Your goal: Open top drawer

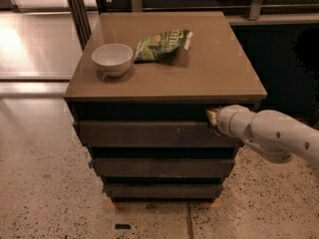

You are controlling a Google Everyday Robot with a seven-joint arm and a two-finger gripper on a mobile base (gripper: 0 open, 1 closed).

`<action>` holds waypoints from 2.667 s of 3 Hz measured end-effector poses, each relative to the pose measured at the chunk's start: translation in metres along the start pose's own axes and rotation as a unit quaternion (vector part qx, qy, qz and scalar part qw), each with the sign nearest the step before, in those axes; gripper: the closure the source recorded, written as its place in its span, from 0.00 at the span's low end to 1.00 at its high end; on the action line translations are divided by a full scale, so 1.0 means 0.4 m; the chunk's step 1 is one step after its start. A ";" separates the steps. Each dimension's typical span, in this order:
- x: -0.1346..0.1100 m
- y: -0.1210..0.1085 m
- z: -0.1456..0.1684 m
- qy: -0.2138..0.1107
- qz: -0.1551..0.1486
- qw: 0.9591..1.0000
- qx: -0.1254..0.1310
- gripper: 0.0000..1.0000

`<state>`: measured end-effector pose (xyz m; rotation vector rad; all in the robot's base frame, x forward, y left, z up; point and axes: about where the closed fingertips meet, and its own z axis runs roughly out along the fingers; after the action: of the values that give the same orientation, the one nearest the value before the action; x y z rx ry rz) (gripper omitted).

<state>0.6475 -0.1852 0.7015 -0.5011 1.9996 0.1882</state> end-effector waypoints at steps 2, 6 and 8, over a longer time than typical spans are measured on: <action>0.044 0.066 0.016 0.052 0.015 0.998 -0.037 1.00; 0.123 0.093 -0.052 0.107 0.043 0.990 -0.084 1.00; 0.181 0.123 -0.176 0.146 0.075 0.977 -0.134 1.00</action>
Offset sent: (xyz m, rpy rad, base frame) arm -0.0382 -0.0108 -0.1206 -0.0262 0.4445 0.0318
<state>0.5408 -0.1843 0.6664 -0.5748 2.3162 0.5083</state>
